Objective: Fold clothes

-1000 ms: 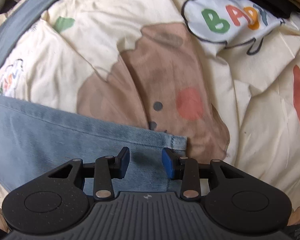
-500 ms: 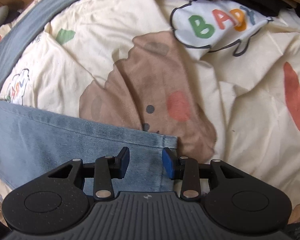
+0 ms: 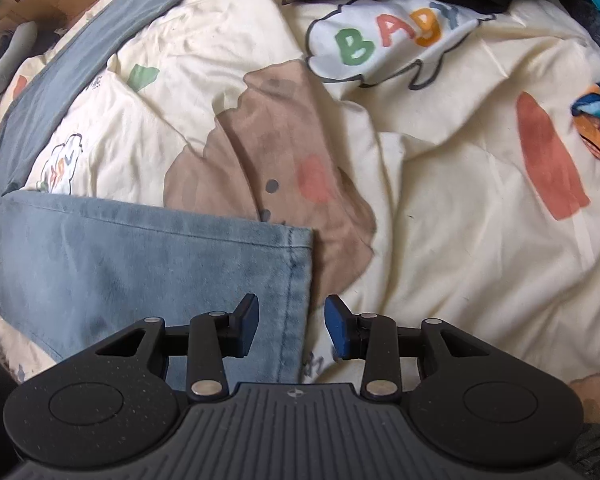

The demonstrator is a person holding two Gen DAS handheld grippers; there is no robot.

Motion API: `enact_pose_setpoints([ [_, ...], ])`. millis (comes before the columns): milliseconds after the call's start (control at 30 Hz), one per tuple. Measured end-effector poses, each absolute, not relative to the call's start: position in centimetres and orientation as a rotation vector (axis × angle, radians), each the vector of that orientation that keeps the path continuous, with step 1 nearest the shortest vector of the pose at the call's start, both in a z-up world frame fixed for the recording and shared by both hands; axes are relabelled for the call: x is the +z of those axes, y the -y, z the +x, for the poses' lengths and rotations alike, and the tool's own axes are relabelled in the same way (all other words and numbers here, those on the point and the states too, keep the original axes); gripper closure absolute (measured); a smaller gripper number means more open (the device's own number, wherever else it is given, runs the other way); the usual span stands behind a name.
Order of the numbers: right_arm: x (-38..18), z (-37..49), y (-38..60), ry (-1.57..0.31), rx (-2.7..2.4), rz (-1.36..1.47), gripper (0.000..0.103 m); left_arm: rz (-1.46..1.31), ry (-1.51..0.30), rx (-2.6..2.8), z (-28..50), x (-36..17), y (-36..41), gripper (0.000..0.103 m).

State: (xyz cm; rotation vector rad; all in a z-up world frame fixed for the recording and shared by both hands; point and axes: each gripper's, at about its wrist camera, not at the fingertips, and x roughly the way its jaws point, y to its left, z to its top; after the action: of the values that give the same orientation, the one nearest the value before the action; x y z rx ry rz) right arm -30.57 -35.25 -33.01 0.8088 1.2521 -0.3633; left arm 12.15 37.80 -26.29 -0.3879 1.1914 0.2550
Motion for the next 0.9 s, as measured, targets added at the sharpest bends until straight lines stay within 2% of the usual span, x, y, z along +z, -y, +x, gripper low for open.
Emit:
enact_pose_setpoints([
  [433, -32.6, -35.1, 36.9, -1.236, -0.329, 0.873, 0.059, -0.357, -1.224, 0.222, 8.8, -25.1, -33.5, 0.061],
  [533, -33.2, -36.1, 36.9, -1.235, -0.315, 0.924, 0.058, -0.345, -1.228, 0.226, 8.7, -24.6, -33.0, 0.055],
  [733, -34.8, -37.8, 36.6, -1.217, -0.287, 1.053, 0.049, -0.313, -1.224, 0.239, 8.4, -23.2, -32.6, 0.045],
  [900, -37.2, -38.5, 35.3, -1.232, -0.234, 1.179, 0.047, -0.277, -1.235, 0.256, 7.9, -22.4, -32.7, 0.044],
])
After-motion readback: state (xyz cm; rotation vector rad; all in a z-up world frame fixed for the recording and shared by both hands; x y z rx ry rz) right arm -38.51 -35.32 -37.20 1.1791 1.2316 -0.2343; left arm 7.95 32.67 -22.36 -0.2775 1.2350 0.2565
